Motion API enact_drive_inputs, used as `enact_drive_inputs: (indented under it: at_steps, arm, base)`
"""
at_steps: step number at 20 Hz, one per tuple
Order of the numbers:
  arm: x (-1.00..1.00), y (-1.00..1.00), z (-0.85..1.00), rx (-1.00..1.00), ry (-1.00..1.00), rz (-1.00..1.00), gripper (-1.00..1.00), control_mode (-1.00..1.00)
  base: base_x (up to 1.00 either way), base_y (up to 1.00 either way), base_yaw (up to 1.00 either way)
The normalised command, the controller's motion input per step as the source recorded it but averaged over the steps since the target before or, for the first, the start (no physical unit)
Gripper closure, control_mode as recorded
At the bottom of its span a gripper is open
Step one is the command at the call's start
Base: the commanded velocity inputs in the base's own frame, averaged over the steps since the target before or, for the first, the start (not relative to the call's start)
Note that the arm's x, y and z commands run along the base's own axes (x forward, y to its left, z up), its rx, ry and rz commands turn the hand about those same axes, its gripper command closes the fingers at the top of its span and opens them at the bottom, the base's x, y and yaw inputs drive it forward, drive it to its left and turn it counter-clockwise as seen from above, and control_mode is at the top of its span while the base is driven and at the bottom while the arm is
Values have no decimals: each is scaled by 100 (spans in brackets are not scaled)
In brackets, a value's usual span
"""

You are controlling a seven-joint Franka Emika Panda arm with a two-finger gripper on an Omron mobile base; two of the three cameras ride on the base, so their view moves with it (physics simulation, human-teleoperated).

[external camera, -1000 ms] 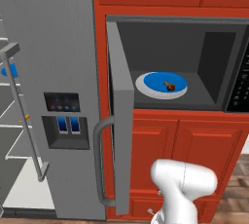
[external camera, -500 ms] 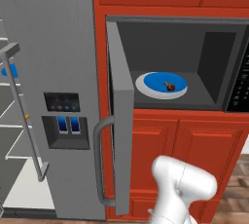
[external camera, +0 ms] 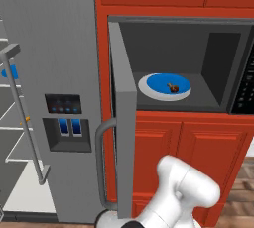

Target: Transport the chicken drumstick from the fridge to the microwave and turn on the microwave.

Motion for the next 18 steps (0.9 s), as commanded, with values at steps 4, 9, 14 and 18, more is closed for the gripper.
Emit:
enact_drive_inputs:
  at_steps: [4,9,14,18]
  arm:
    - [70,2,-61,-3,0,-10,-100,-100]
    - [81,0,-38,0,0,-10,-100,-100]
    - [89,-10,-21,1,0,-8,-100,-100]
    - [66,-65,-3,7,0,-4,-100,-100]
  base:
    - [0,0,0]
    - [0,0,0]
    - [0,0,0]
    - [0,0,0]
